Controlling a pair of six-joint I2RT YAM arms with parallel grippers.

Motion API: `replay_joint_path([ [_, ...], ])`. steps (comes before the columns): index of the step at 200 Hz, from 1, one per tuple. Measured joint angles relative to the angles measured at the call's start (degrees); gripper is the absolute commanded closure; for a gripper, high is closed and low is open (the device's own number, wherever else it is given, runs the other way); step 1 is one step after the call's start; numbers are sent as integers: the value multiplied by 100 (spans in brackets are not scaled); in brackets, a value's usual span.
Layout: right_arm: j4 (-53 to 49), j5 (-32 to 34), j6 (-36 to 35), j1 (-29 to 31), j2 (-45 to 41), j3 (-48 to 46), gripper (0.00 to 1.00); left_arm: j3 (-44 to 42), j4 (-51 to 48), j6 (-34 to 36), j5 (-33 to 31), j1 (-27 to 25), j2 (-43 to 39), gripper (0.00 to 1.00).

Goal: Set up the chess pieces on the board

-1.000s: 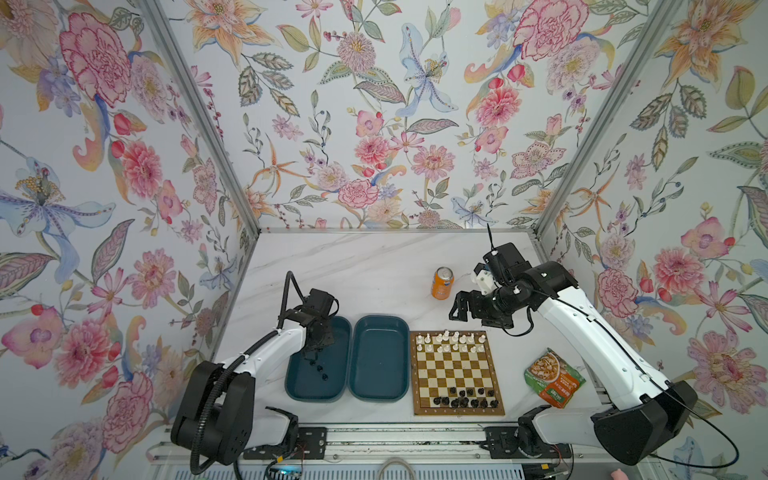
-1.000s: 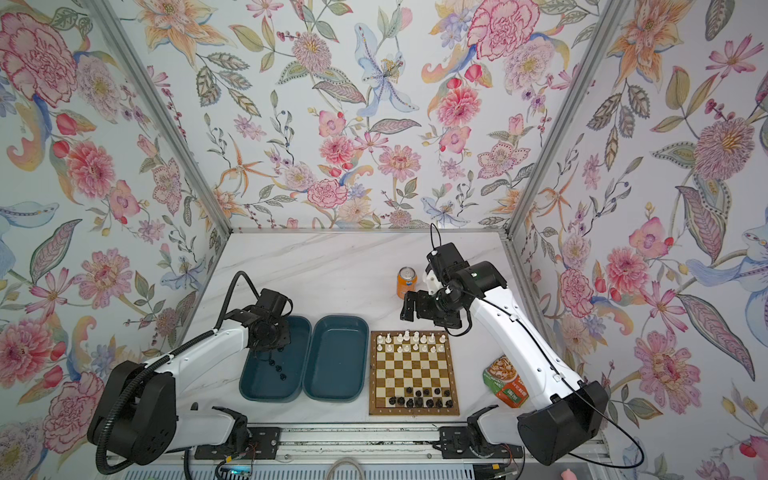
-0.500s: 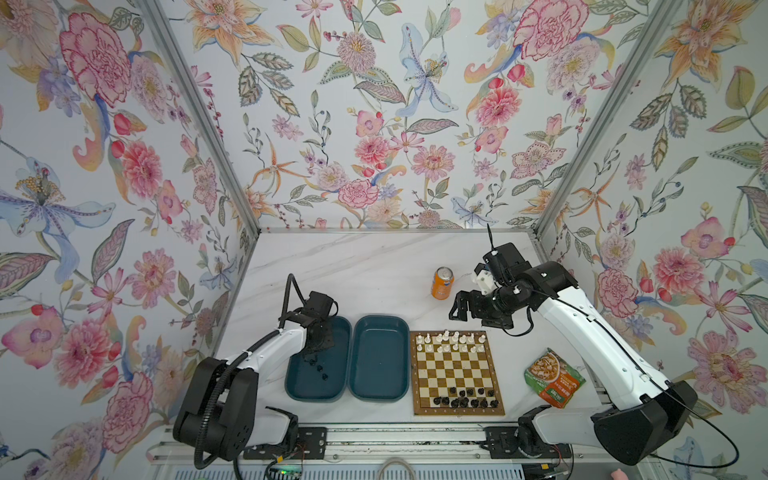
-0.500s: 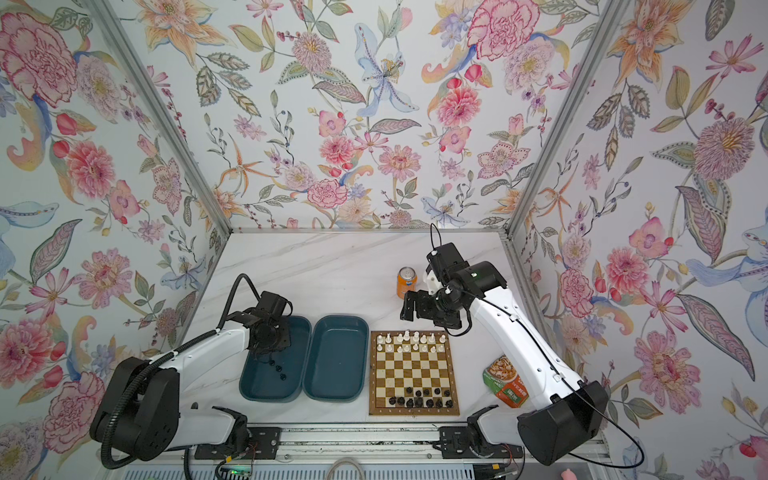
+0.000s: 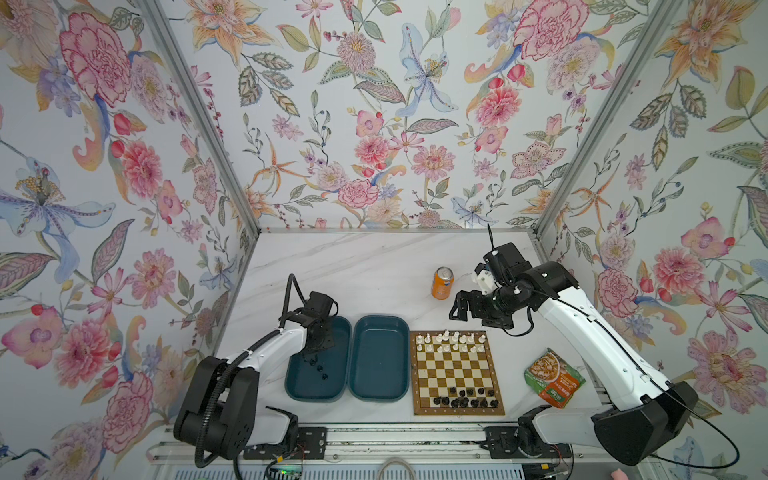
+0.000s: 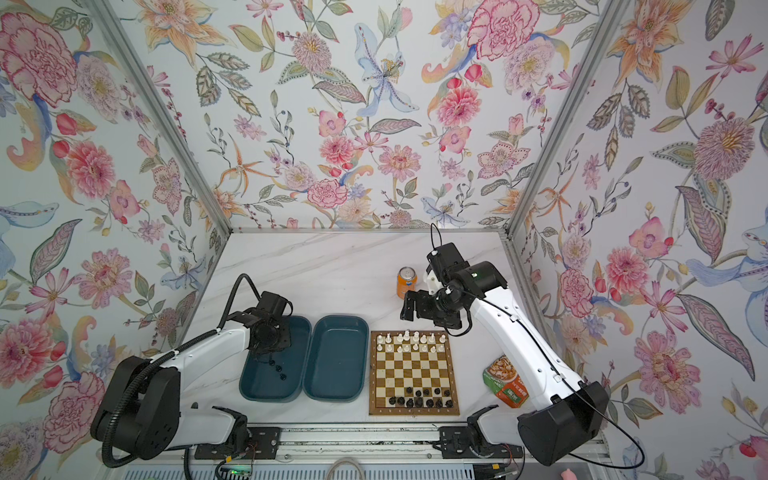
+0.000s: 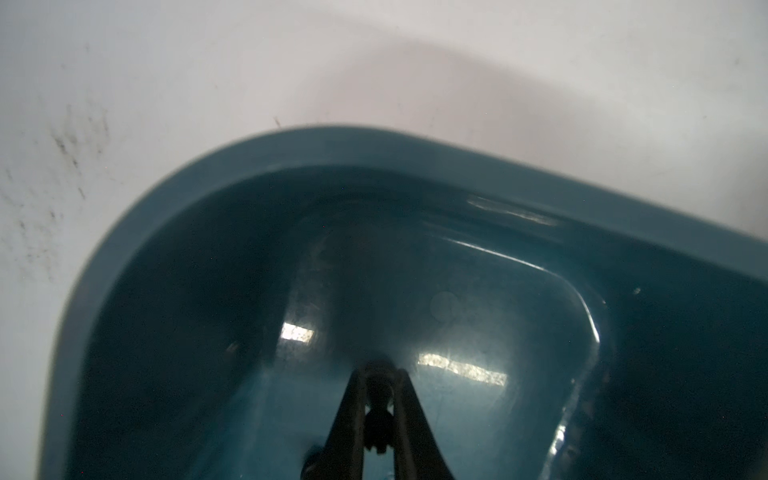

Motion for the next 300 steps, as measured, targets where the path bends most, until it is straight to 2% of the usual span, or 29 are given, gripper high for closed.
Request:
replay_joint_path([
  [45, 0, 0, -2, 0, -17, 0, 1, 271, -463, 68, 127, -15, -284, 93],
  [75, 0, 0, -2, 0, -129, 0, 1, 785, -872, 52, 125, -306, -597, 92],
  [95, 0, -2, -2, 0, -289, -15, 1, 1176, -1130, -68, 90, -820, -726, 92],
  [129, -74, 2, -2, 13, -651, -133, 1, 1700, -1445, -481, -26, -2000, -772, 92],
  [171, -289, 24, 55, 98, -1174, -417, 1, 1899, -1626, -1147, -116, -3388, -761, 93],
  [204, -455, 129, 249, 326, -1591, -599, 1, 2020, -1657, -1617, -247, -4247, -660, 92],
  [258, -695, 481, 811, 966, -2031, -708, 1, 2280, -1504, -2046, -358, -5296, -184, 92],
  [300, -979, 688, 1189, 1257, -2275, -791, 1, 2312, -1196, -2039, -308, -5613, 404, 93],
])
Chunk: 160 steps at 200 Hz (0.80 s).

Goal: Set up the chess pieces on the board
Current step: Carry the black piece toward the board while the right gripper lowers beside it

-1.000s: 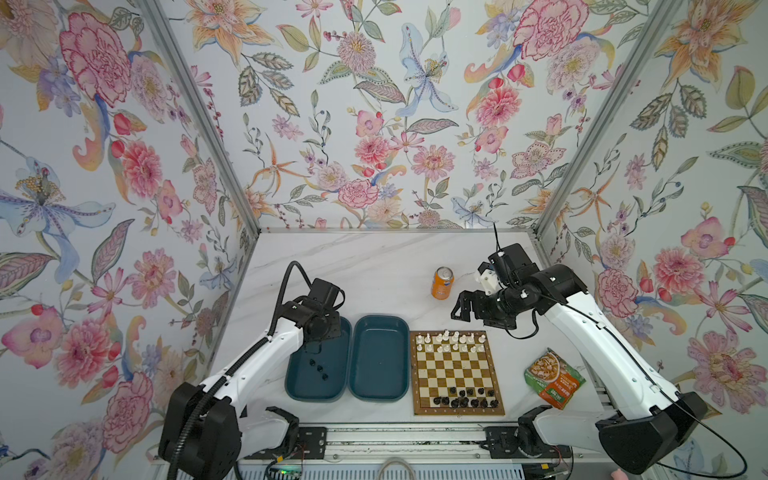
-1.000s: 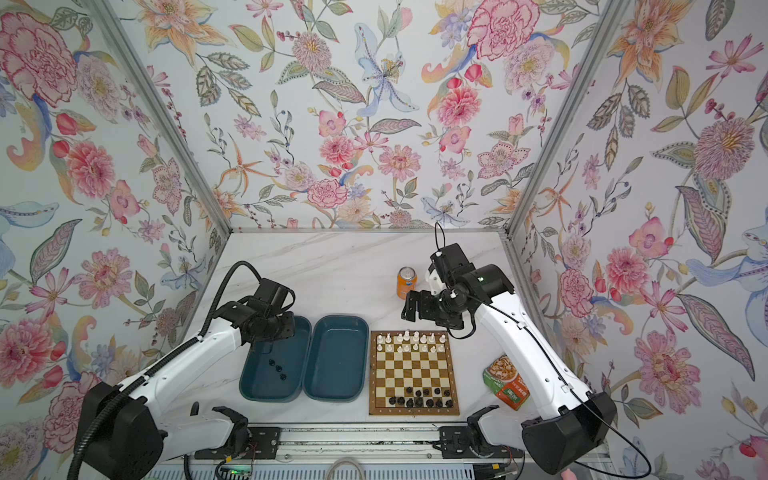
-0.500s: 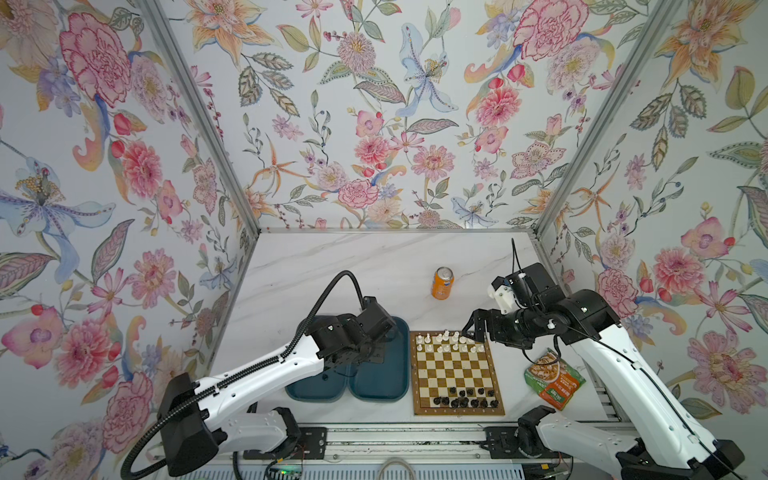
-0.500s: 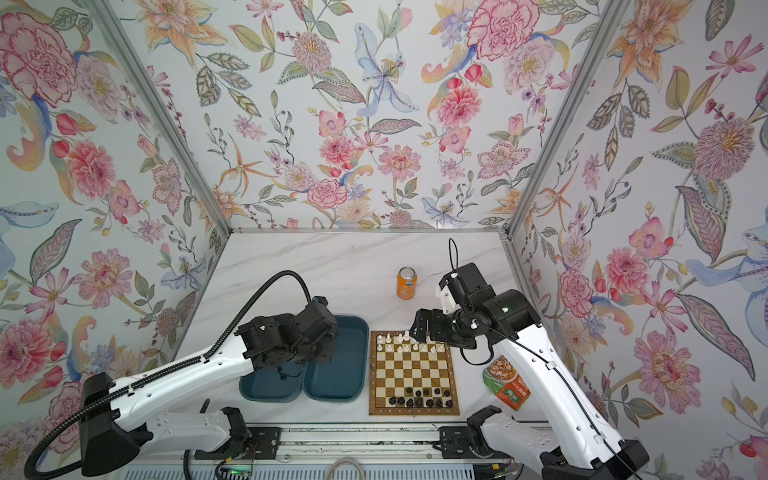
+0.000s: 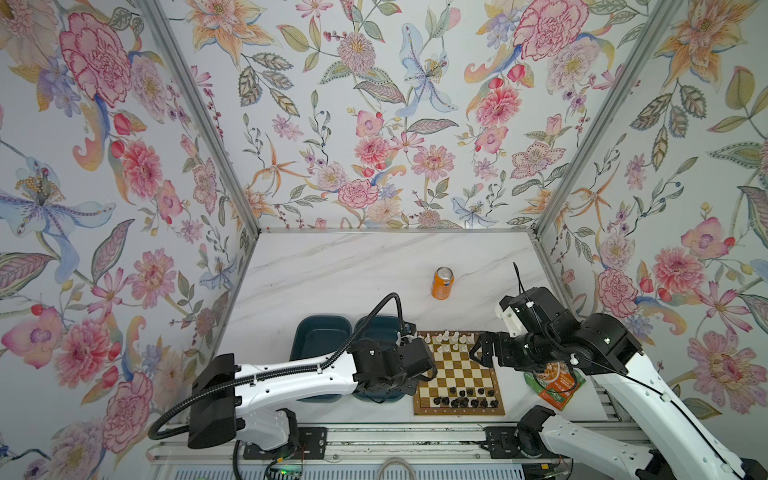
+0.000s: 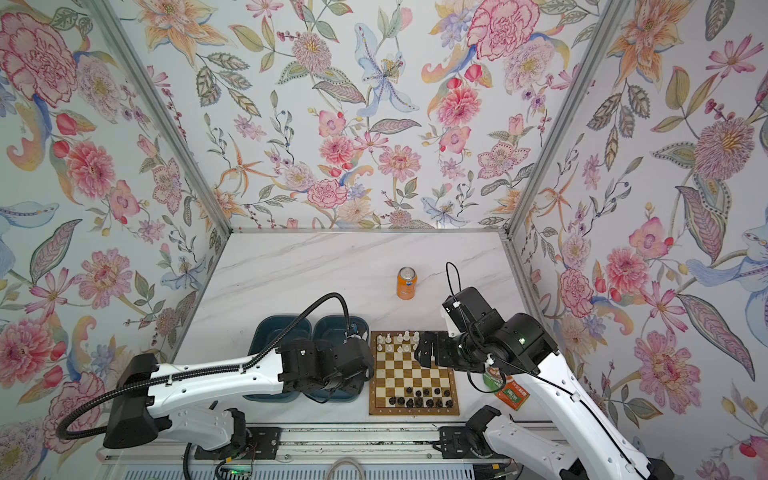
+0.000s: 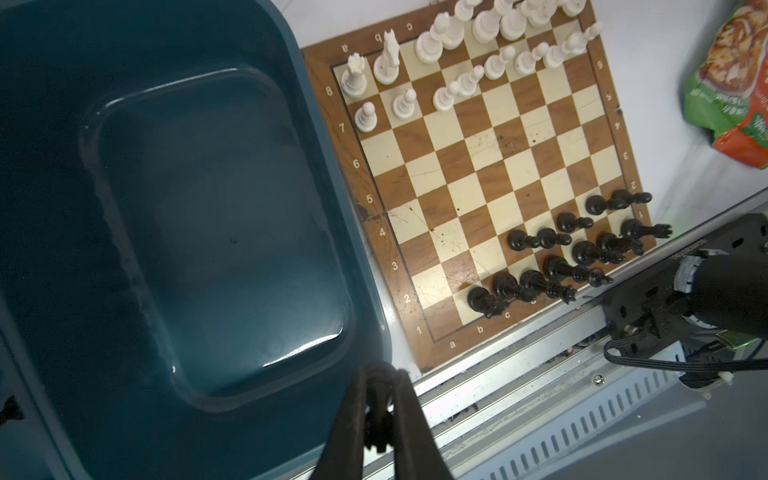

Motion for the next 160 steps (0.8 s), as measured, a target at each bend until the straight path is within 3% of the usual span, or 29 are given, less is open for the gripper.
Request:
replay_joint_path([
  [61, -243, 81, 166, 31, -256, -372, 1, -251, 562, 61, 136, -74, 118, 92],
  [160, -560, 37, 227, 31, -586, -859, 1, -264, 1132, 238, 411, -435, 986, 92],
])
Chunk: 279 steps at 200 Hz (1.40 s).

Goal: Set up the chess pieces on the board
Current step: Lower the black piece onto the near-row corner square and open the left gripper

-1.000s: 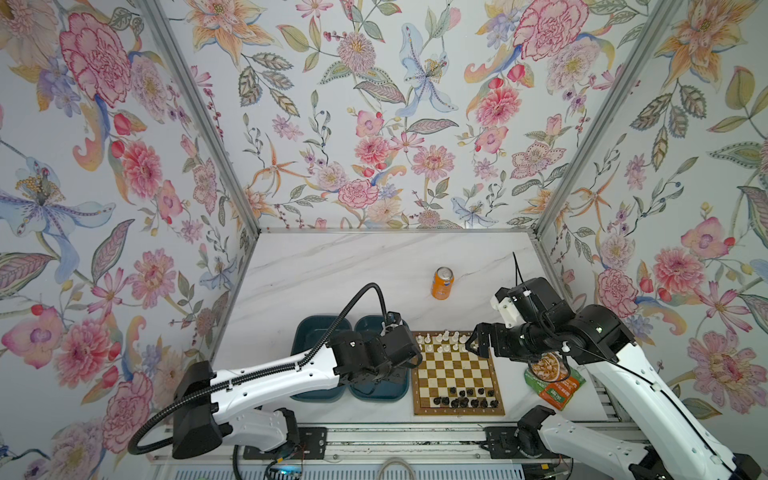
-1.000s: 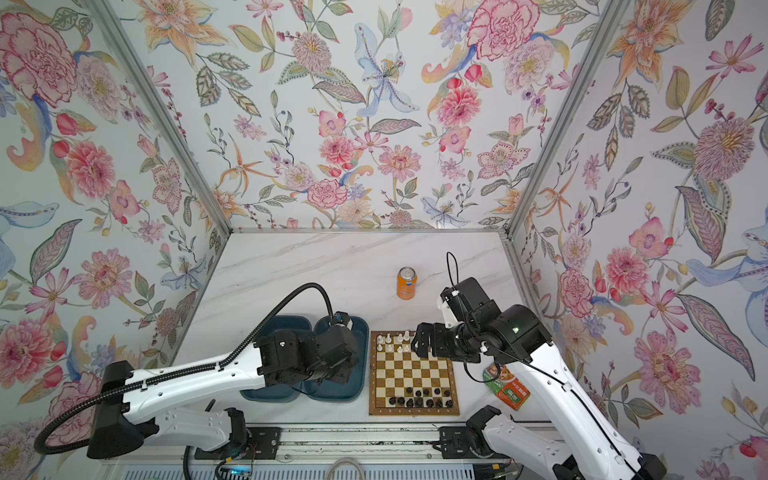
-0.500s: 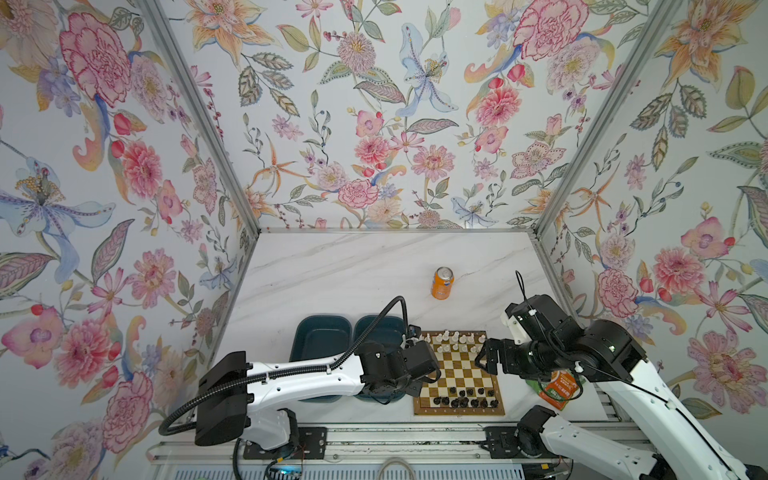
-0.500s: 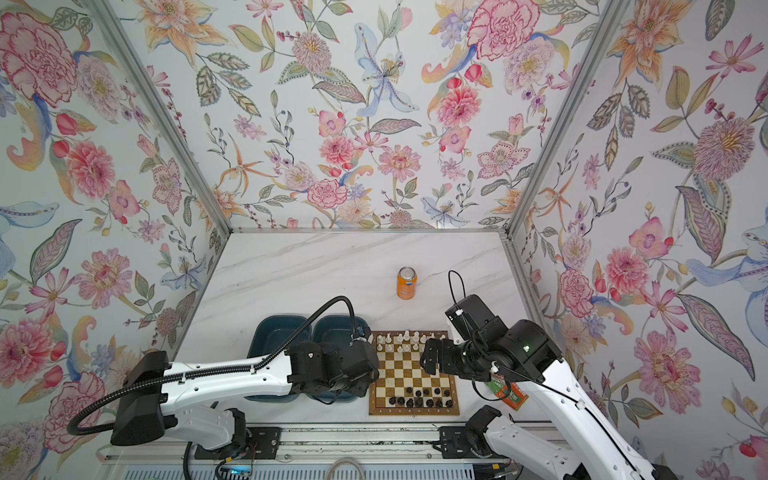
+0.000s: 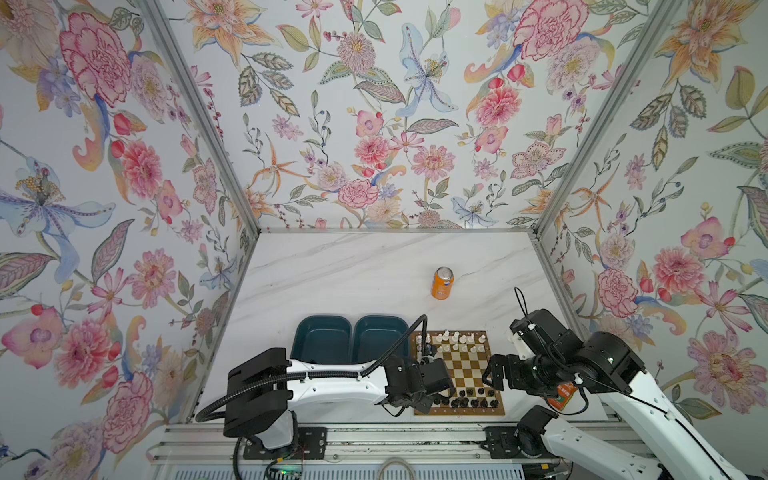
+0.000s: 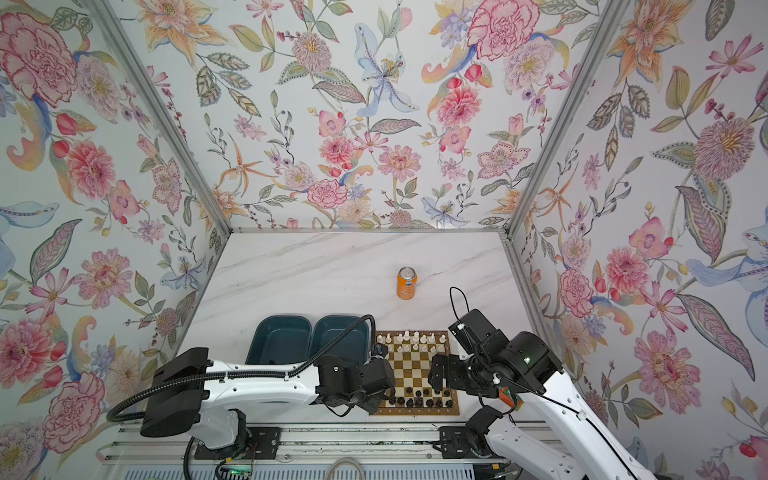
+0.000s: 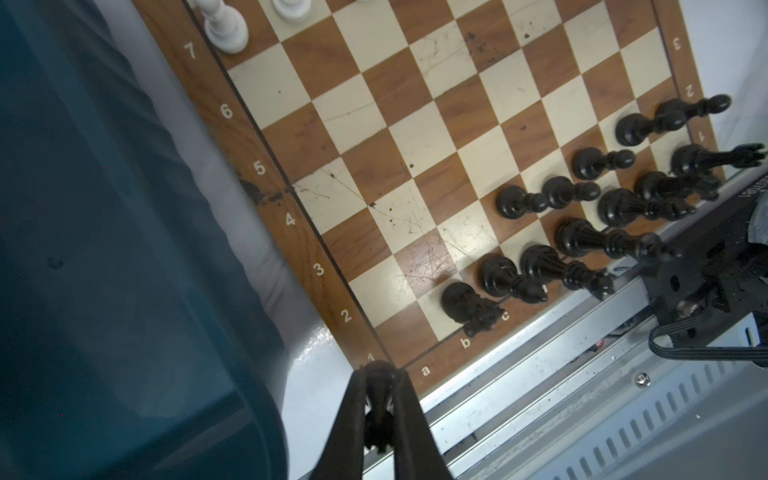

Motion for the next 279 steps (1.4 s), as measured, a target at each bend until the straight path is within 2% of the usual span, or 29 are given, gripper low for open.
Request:
replay_joint_path([
  [195, -127, 48, 24, 0, -166, 0, 1, 9, 278, 105, 15, -160, 413, 91],
  [279, -168, 136, 7, -2, -136, 61, 1, 407, 129, 306, -22, -160, 789, 87],
])
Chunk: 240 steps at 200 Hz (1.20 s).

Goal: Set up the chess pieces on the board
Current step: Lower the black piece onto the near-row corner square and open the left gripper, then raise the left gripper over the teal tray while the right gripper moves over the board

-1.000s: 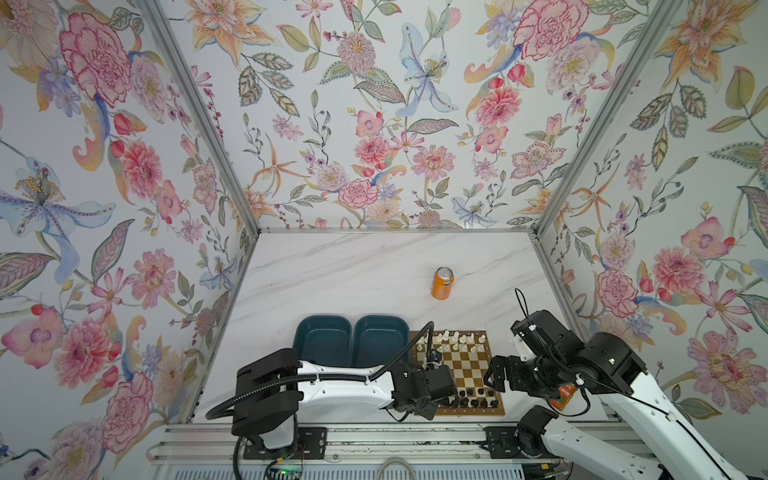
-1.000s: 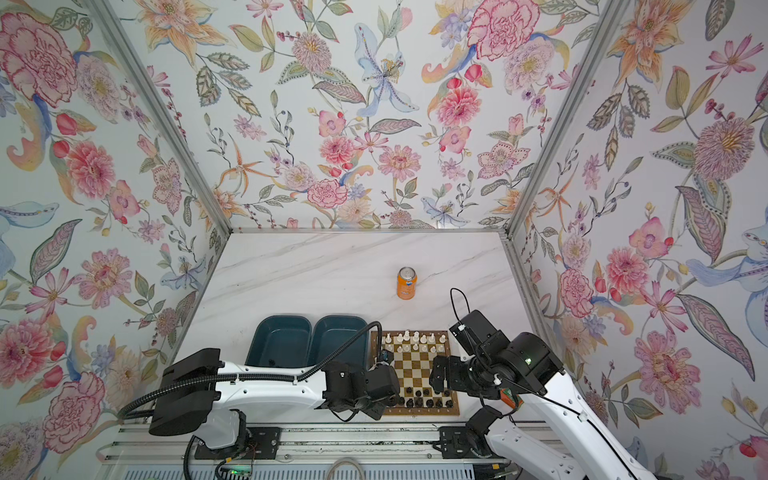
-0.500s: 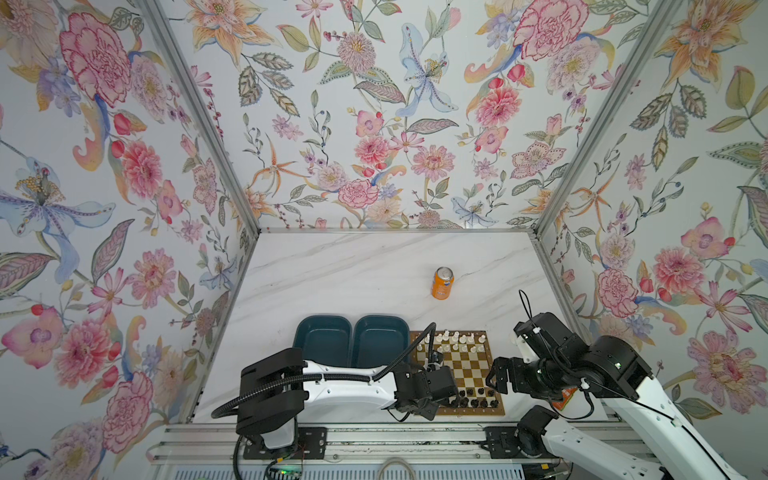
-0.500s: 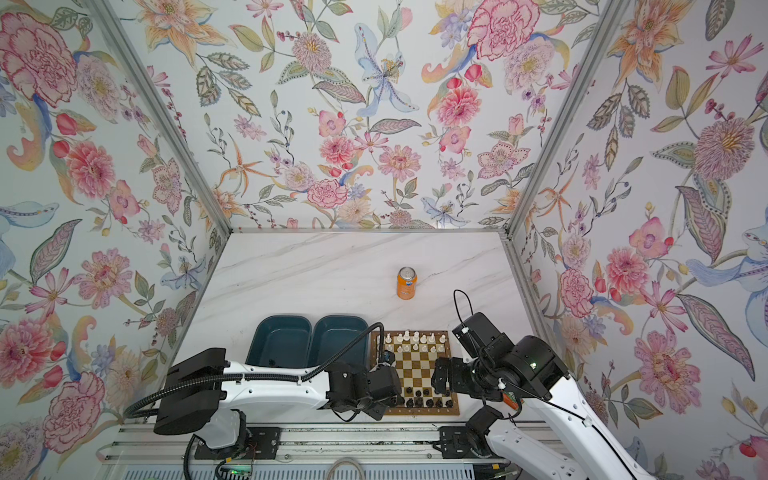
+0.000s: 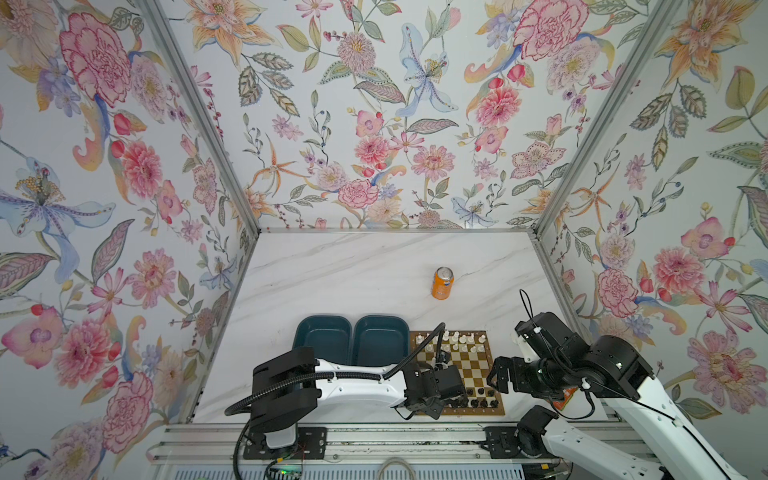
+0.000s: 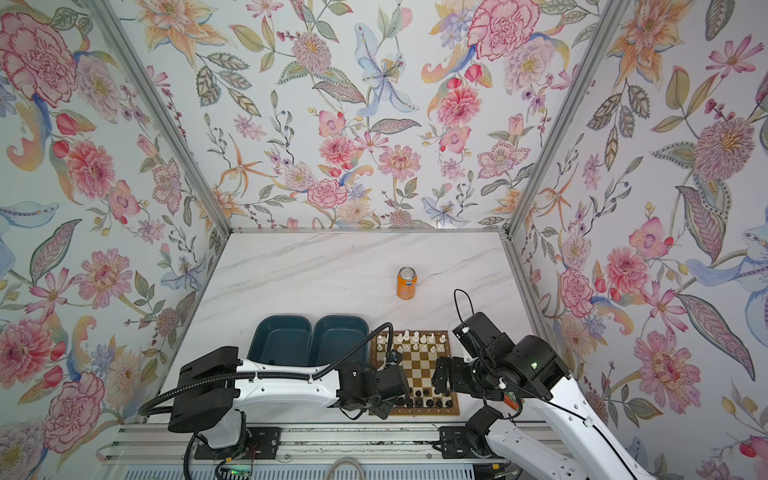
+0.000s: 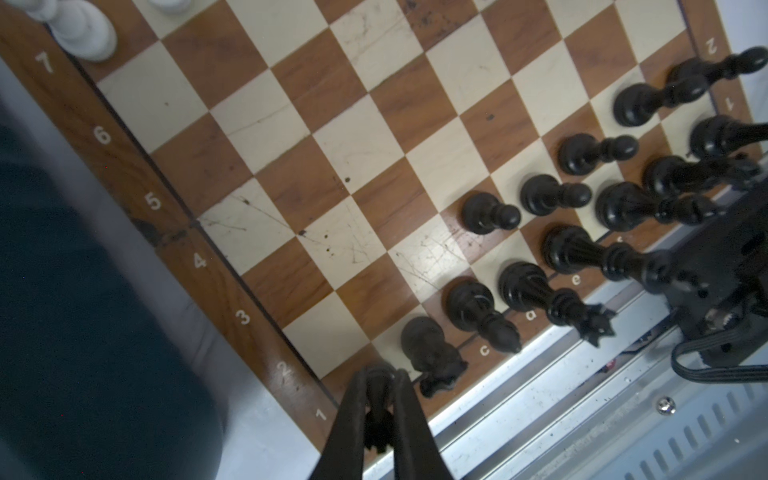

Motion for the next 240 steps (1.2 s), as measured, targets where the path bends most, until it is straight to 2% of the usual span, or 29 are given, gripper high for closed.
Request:
replay_joint_path([
  [111, 0, -2, -249, -118, 164, 92, 1, 0, -111, -9, -114, 0, -13, 87],
  [145, 2, -7, -247, -225, 162, 92, 1, -2, -127, -9, -114, 0, -15, 81],
  [174, 4, -4, -247, -302, 133, 90, 1, -2, -179, -31, -111, 0, -15, 72],
  [240, 4, -4, -247, -313, 81, 90, 1, -2, -223, -55, -114, 0, -85, 69],
])
